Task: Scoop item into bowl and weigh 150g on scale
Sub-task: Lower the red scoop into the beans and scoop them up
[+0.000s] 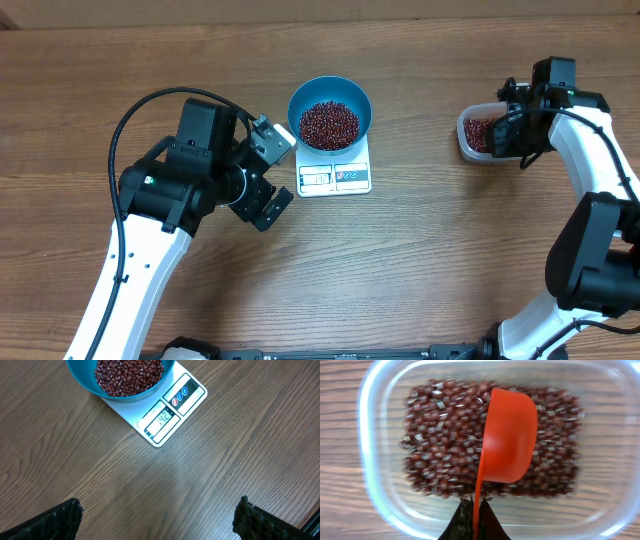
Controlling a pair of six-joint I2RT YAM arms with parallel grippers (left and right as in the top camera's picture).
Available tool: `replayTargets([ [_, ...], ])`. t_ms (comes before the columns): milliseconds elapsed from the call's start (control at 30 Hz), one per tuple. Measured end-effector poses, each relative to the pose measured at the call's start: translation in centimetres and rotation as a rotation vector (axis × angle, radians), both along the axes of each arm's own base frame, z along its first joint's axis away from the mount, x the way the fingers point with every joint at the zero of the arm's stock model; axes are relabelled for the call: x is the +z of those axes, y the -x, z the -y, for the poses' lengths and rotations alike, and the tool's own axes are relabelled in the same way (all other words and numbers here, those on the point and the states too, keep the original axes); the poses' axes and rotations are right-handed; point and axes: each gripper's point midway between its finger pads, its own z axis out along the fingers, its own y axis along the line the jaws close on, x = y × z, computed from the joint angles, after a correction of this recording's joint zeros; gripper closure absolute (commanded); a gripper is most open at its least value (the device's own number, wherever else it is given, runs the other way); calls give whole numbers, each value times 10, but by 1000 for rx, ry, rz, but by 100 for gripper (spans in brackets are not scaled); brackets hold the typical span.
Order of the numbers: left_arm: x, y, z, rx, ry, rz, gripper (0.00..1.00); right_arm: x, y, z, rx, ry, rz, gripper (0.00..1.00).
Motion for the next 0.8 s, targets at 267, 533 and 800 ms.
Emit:
replayTargets([
  [267,0,0,0,0,0,0,0,5,4,-25,2,-201,-1,96],
  [533,0,0,0,0,0,0,0,16,5,-3,-160,-397,32,96],
  [800,0,0,0,0,0,0,0,30,7,6,-224,-555,67,96],
])
